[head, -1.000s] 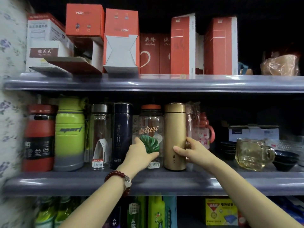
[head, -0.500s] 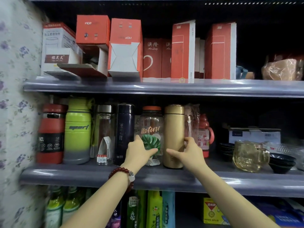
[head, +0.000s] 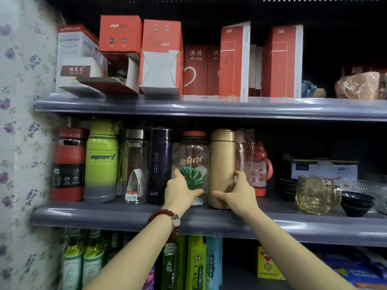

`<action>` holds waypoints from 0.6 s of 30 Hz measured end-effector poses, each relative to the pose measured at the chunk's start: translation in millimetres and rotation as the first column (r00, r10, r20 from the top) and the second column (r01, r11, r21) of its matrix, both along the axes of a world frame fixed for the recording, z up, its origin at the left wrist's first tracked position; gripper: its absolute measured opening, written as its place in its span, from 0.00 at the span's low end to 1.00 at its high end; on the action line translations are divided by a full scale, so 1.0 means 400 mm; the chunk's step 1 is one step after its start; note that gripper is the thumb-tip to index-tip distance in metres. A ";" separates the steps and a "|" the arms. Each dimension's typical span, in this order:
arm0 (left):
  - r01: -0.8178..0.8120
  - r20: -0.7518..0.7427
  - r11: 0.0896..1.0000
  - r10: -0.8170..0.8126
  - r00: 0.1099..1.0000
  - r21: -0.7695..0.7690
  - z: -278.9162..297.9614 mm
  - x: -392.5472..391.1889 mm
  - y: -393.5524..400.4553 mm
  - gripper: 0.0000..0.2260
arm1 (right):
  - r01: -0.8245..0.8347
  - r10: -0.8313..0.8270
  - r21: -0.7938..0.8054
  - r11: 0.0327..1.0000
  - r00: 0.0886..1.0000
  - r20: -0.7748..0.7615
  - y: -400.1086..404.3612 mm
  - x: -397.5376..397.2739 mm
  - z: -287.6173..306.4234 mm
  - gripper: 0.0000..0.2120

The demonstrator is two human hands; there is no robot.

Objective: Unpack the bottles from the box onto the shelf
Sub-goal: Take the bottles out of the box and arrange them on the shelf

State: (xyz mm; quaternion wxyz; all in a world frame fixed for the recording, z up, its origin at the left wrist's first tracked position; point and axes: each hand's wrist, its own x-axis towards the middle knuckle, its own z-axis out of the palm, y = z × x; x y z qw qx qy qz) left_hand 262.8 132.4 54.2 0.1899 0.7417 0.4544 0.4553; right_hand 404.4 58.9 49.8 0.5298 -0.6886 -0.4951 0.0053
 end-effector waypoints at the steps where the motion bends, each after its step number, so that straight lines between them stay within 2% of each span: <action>1: -0.014 -0.022 1.000 0.014 1.000 0.004 0.002 0.000 -0.003 0.39 | -0.002 0.002 -0.003 1.000 1.000 0.003 0.000 0.000 0.001 0.41; 5: -0.054 -0.068 0.997 0.058 0.996 0.055 0.004 -0.013 -0.017 0.33 | 0.010 -0.009 -0.024 1.000 0.999 0.037 -0.006 0.000 0.004 0.41; 8: -0.048 -0.118 0.994 0.060 0.991 0.097 0.004 -0.049 -0.029 0.28 | 0.031 -0.028 -0.019 0.999 0.992 0.122 -0.021 -0.007 0.012 0.38; 14: -0.045 -0.236 0.962 0.112 0.965 0.271 0.022 -0.154 -0.075 0.25 | 0.060 -0.072 0.044 0.997 0.938 0.339 -0.089 -0.071 0.024 0.33; 18: -0.022 -0.272 0.940 0.121 0.955 0.341 0.030 -0.235 -0.114 0.23 | 0.031 -0.043 0.037 0.999 0.914 0.404 -0.128 -0.159 0.017 0.30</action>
